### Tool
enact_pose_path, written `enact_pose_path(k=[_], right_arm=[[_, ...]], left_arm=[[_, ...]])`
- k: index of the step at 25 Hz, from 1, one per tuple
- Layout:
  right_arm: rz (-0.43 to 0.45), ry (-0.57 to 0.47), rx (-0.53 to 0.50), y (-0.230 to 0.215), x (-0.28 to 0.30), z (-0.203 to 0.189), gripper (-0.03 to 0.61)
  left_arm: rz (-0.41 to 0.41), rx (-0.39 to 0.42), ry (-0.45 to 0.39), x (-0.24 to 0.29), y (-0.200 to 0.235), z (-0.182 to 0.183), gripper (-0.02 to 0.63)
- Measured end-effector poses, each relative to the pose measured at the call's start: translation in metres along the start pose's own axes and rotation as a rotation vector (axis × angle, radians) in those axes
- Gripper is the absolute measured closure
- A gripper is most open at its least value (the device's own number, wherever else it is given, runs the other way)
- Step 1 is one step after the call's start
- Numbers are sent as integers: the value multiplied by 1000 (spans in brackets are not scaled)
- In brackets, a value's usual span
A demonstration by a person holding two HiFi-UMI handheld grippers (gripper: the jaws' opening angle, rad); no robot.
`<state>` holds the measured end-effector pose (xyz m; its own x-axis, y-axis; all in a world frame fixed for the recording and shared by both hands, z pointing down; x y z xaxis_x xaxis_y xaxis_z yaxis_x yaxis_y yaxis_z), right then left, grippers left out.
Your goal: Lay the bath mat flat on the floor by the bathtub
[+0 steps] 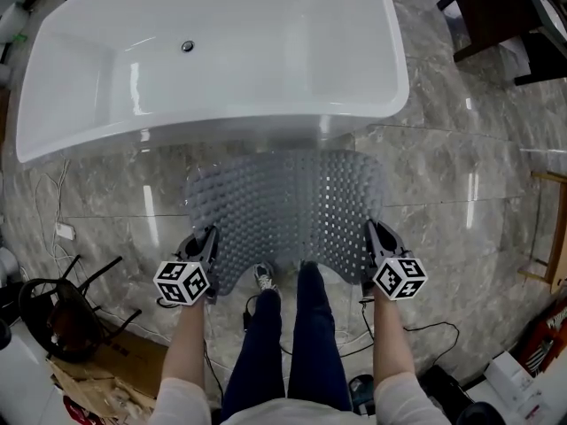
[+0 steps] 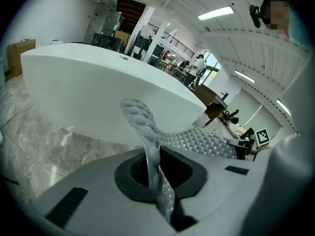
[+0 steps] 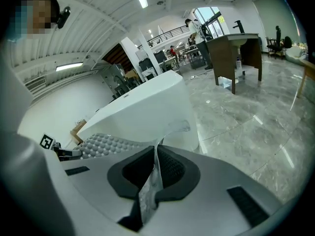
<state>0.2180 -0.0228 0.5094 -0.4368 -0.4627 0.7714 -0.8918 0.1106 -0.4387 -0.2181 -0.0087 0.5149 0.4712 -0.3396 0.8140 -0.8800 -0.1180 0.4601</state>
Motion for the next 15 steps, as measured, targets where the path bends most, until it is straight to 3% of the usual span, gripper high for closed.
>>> enact_pose_path(k=[15], right_arm=[[9,34,-9,-36,73,-29,538]], left_arm=[[34,-17,16,72,43,-21,569]])
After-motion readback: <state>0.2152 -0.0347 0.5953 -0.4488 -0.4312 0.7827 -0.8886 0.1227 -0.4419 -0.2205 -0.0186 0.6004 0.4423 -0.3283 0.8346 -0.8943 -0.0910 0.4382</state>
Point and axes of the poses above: the fingertips, and each gripper's own axes: x forward along the fingers, y to its left, z out of its top, the point moved 7 cm from there along -x, backward along the fingers, and after that the axes turned 15 degrees about y, right-handed, at the moved point
